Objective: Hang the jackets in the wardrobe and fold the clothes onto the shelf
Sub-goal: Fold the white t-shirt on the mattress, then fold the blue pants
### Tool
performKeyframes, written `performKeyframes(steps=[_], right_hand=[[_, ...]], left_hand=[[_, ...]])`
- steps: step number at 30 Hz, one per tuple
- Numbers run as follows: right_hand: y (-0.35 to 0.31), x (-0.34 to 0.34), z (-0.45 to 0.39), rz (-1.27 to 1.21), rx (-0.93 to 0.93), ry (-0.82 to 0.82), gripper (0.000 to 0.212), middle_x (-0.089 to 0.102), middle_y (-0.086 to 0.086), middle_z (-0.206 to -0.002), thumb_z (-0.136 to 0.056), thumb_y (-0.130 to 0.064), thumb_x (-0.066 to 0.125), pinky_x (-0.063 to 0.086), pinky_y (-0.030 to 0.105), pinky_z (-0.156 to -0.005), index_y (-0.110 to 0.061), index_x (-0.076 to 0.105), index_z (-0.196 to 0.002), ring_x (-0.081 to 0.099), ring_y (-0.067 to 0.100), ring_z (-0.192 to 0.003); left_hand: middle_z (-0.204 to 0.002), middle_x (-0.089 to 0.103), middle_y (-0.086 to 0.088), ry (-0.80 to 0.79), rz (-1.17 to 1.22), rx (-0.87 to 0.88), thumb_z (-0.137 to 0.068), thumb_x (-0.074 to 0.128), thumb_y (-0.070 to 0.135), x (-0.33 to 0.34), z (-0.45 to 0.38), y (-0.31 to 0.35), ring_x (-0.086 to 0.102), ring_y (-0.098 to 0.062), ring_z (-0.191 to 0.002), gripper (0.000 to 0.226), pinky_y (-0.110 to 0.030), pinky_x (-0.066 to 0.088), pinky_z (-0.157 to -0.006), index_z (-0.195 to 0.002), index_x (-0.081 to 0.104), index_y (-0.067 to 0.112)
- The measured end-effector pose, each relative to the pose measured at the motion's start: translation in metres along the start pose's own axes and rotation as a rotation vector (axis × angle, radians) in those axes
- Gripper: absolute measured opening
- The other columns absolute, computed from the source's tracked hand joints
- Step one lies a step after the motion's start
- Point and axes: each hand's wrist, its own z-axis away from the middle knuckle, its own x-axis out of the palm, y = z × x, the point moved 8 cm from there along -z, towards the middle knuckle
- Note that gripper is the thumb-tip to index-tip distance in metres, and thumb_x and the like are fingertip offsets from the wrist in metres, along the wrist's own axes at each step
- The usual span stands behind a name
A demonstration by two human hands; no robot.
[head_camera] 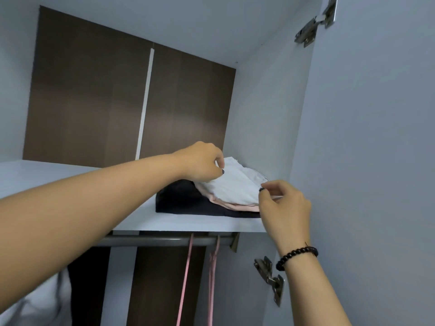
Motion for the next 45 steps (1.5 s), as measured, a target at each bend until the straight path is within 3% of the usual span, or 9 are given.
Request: performKeyframes(steps=[4,9,12,16,22,25,36,41,45], right_hand=[[-0.015,-0.04,0.033,0.04,0.01,0.048,0.015,0.065,-0.013,-0.081,-0.086,-0.014,0.056,0.036,0.008,-0.058,-0.021,0.069,-0.089,0.058,0.01,-0.076],[-0.019,-0.077,0.087,0.147,0.099,0.018,0.012,0.067,-0.013,-0.089,-0.087,-0.02,0.056,0.043,0.021,-0.056,-0.024,0.066,-0.093,0.06,0.002,-0.068],[-0.015,-0.094,0.121,0.227,0.14,-0.031,0.013,0.066,-0.014,-0.09,-0.088,-0.021,0.056,0.042,0.014,-0.051,-0.023,0.066,-0.096,0.059,-0.007,-0.059],[-0.009,-0.13,0.166,0.313,0.175,-0.063,0.015,0.067,-0.015,-0.092,-0.087,-0.023,0.057,0.047,0.02,-0.056,-0.023,0.066,-0.099,0.061,0.003,-0.059],[0.005,-0.211,0.233,0.351,0.213,-0.088,0.013,0.065,-0.019,-0.079,-0.086,-0.022,0.058,0.044,0.011,-0.05,-0.026,0.066,-0.097,0.059,0.004,-0.057],[0.018,-0.262,0.267,0.377,0.229,-0.101,0.014,0.065,-0.02,-0.086,-0.086,-0.022,0.058,0.043,0.009,-0.053,-0.026,0.065,-0.098,0.059,0.002,-0.06],[0.096,-0.473,0.381,0.579,0.46,-0.164,0.013,0.064,-0.02,-0.095,-0.088,-0.028,0.056,0.042,0.014,-0.06,-0.029,0.063,-0.098,0.057,-0.004,-0.066],[0.13,-0.549,0.419,0.604,0.631,-0.111,0.01,0.065,-0.017,-0.084,-0.087,-0.024,0.057,0.045,0.018,-0.06,-0.027,0.063,-0.094,0.06,0.002,-0.065],[0.163,-0.595,0.459,0.635,0.771,-0.02,0.008,0.066,-0.017,-0.08,-0.087,-0.022,0.059,0.042,0.015,-0.054,-0.026,0.064,-0.091,0.059,0.001,-0.064]], left_hand=[[-0.101,0.058,0.008,0.004,0.094,0.017,-0.089,0.054,0.028,-0.004,0.034,0.011,0.057,-0.016,-0.099,0.024,-0.037,0.05,-0.09,-0.11,0.065,0.026],[-0.097,0.061,0.007,-0.091,0.158,0.079,-0.089,0.054,0.024,0.017,0.084,0.031,0.057,-0.014,-0.092,0.025,-0.03,0.05,-0.084,-0.113,0.063,0.026],[-0.105,0.062,0.007,-0.162,0.16,0.103,-0.089,0.054,0.025,0.037,0.12,0.048,0.059,-0.013,-0.093,0.027,-0.034,0.052,-0.086,-0.115,0.062,0.027],[-0.103,0.063,0.009,-0.257,0.202,0.126,-0.09,0.053,0.025,0.055,0.168,0.084,0.059,-0.01,-0.095,0.028,-0.031,0.052,-0.088,-0.116,0.062,0.026],[-0.092,0.061,0.019,-0.329,0.296,0.159,-0.09,0.053,0.026,0.076,0.238,0.163,0.059,-0.002,-0.09,0.027,-0.027,0.05,-0.085,-0.116,0.063,0.027],[-0.089,0.06,0.024,-0.358,0.366,0.163,-0.091,0.053,0.026,0.09,0.271,0.211,0.057,0.003,-0.085,0.024,-0.026,0.05,-0.082,-0.114,0.062,0.029],[-0.083,0.07,0.012,-0.574,0.671,0.128,-0.087,0.058,0.019,0.191,0.394,0.394,0.065,-0.002,-0.082,0.019,-0.017,0.048,-0.072,-0.097,0.066,0.033],[-0.082,0.073,0.007,-0.719,0.796,0.106,-0.087,0.06,0.018,0.239,0.425,0.461,0.069,-0.011,-0.083,0.016,-0.033,0.053,-0.077,-0.092,0.064,0.033],[-0.081,0.074,0.004,-0.869,0.861,0.148,-0.087,0.063,0.016,0.282,0.446,0.514,0.069,-0.01,-0.081,0.016,-0.032,0.052,-0.074,-0.093,0.065,0.031]])
